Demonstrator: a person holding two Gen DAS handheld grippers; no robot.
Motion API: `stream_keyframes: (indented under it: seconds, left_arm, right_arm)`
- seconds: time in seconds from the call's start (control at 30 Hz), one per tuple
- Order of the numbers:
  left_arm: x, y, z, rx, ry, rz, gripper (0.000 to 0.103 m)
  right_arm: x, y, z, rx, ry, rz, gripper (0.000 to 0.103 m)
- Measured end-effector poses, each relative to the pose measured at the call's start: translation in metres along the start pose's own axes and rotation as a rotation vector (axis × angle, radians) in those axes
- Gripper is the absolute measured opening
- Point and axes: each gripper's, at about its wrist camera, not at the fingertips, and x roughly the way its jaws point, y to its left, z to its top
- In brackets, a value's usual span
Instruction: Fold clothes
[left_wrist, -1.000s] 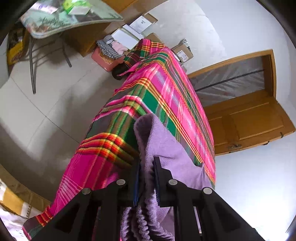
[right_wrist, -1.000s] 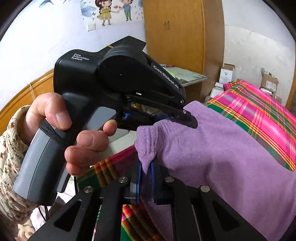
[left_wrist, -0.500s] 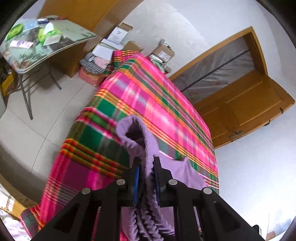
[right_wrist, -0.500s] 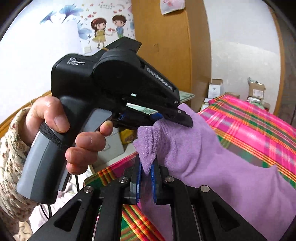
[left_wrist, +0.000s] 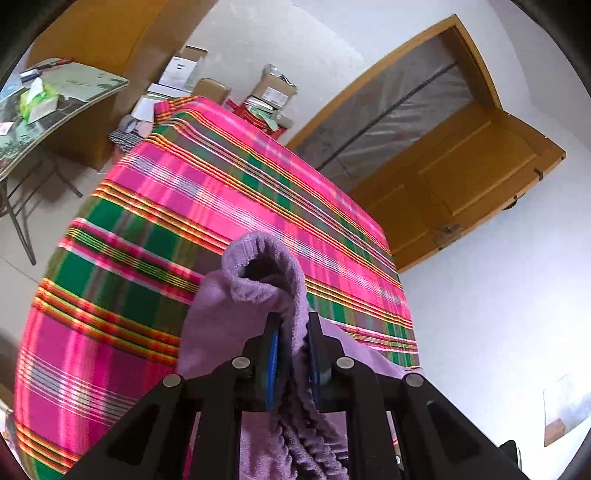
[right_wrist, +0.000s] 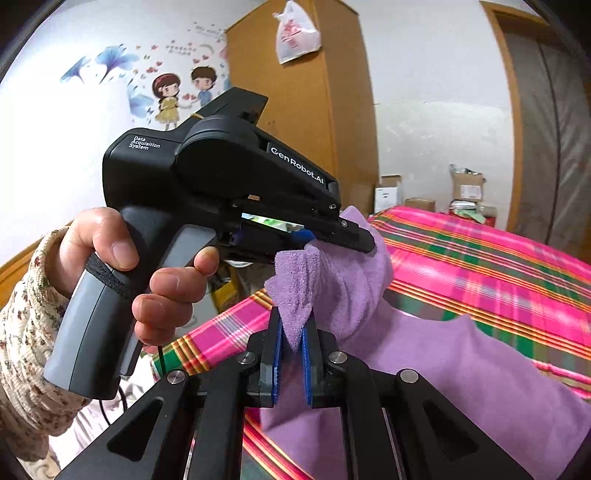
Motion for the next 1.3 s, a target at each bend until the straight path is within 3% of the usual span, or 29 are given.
stream_keyframes:
  seconds: [0.47, 0.93, 1.2, 1.3]
  left_arm:
    - [0.06, -0.07, -0.019, 0.102, 0.126, -0.027, 0.015]
    - [0.118, -0.076, -0.048, 0.106, 0.25, 0.002, 0.018]
    - [0.122, -0.076, -0.061, 0.112, 0.249, -0.046, 0.025]
    - [0.111, -0.072, -0.062, 0.113, 0.216, -0.075, 0.034]
  right_arm:
    - [-0.053, -0.052, -0.026, 0.095, -0.021, -0.103, 0.009]
    - [-0.067, -0.091, -0.072, 0.219, 0.059, -0.127, 0.01]
    - [-0.065, -0.105, -0.094, 0.278, 0.107, -0.126, 0.013]
    - [-0.063, -0.111, -0.101, 0.314, 0.128, -0.118, 0.013]
